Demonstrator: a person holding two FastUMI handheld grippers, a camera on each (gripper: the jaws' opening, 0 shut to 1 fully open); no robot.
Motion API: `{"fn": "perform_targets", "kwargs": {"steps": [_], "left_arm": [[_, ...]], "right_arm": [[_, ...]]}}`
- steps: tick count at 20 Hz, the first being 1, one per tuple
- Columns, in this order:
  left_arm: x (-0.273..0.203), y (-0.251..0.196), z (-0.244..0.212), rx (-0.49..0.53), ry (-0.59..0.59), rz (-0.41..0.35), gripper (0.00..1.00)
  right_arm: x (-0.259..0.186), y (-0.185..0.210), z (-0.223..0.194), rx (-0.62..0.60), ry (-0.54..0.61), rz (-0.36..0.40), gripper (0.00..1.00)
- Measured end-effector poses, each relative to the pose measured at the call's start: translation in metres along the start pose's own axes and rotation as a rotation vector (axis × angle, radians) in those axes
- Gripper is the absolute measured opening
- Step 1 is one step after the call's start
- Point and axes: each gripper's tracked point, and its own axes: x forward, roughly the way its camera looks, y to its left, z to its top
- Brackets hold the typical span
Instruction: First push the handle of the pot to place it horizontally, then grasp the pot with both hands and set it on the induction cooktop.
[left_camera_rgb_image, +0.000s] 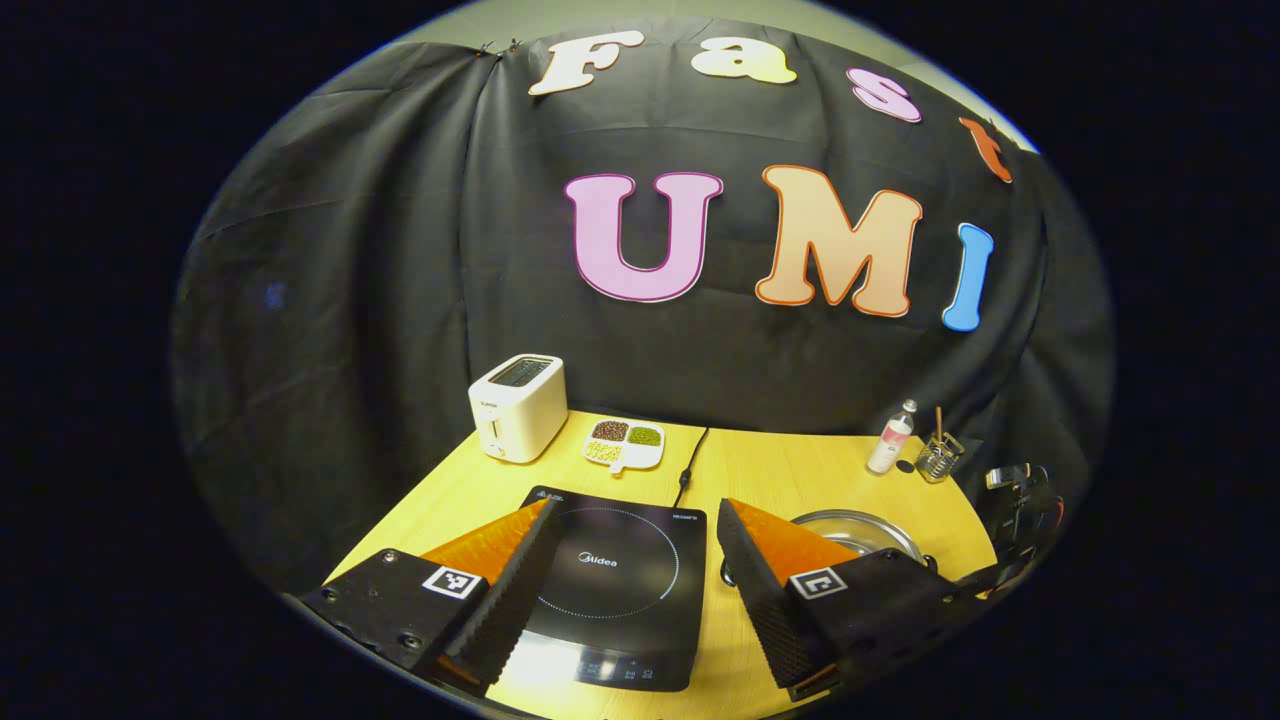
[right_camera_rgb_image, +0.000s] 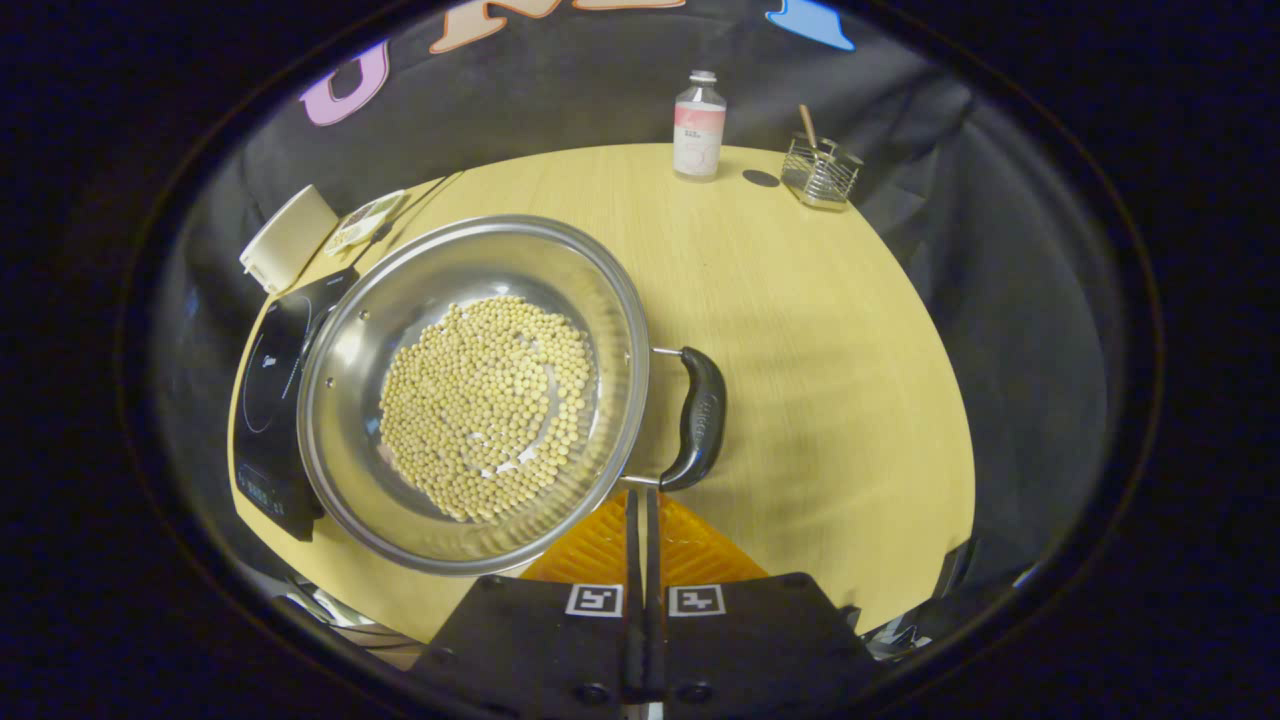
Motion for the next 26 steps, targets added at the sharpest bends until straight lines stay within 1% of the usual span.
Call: {"fn": "perform_targets", "kwargs": {"steps": [1, 2, 3, 6, 7, 14, 15, 16, 19, 20, 21, 22, 23, 26], "left_arm": [[-0.002, 0.000, 0.000, 0.004, -0.002, 0.017, 0.92], [-0.003, 0.000, 0.002, 0.007, -0.006, 0.032, 0.96], [-0.005, -0.002, 0.002, 0.007, -0.011, 0.045, 0.96], [-0.009, -0.007, 0.002, 0.001, -0.013, 0.071, 0.96], [-0.011, -0.008, 0.002, 0.000, -0.013, 0.079, 0.96], [-0.021, -0.013, -0.005, -0.010, -0.001, 0.125, 0.96], [-0.022, -0.014, -0.006, -0.011, -0.001, 0.131, 0.93], [-0.023, -0.015, -0.006, -0.010, -0.001, 0.136, 0.96], [-0.022, -0.022, -0.013, -0.011, 0.013, 0.138, 0.96], [-0.021, -0.025, -0.014, -0.015, 0.016, 0.134, 0.96], [-0.020, -0.029, -0.016, -0.021, 0.020, 0.127, 0.96], [-0.018, -0.032, -0.018, -0.026, 0.027, 0.119, 0.96], [-0.015, -0.037, -0.021, -0.029, 0.040, 0.106, 0.96], [-0.006, -0.046, -0.038, -0.001, 0.086, 0.086, 0.96]], "right_arm": [[0.001, -0.001, 0.002, 0.001, 0.001, 0.013, 0.03], [0.003, -0.002, 0.006, -0.001, 0.000, 0.024, 0.03], [0.002, -0.003, 0.008, -0.007, 0.001, 0.033, 0.00], [0.005, -0.006, 0.017, -0.027, -0.004, 0.052, 0.00], [0.007, -0.007, 0.021, -0.038, -0.006, 0.054, 0.03], [0.013, -0.014, 0.043, -0.061, -0.033, 0.079, 0.03], [0.012, -0.016, 0.047, -0.060, -0.041, 0.082, 0.03], [0.013, -0.018, 0.052, -0.057, -0.049, 0.084, 0.03], [0.010, -0.024, 0.053, -0.042, -0.043, 0.102, 0.03], [0.008, -0.028, 0.052, -0.043, -0.040, 0.102, 0.00], [0.005, -0.030, 0.051, -0.043, -0.039, 0.106, 0.03], [0.003, -0.033, 0.050, -0.034, -0.036, 0.111, 0.04], [0.003, -0.032, 0.050, -0.021, -0.035, 0.132, 0.04], [-0.014, -0.035, 0.058, 0.045, -0.046, 0.175, 0.48]]}}
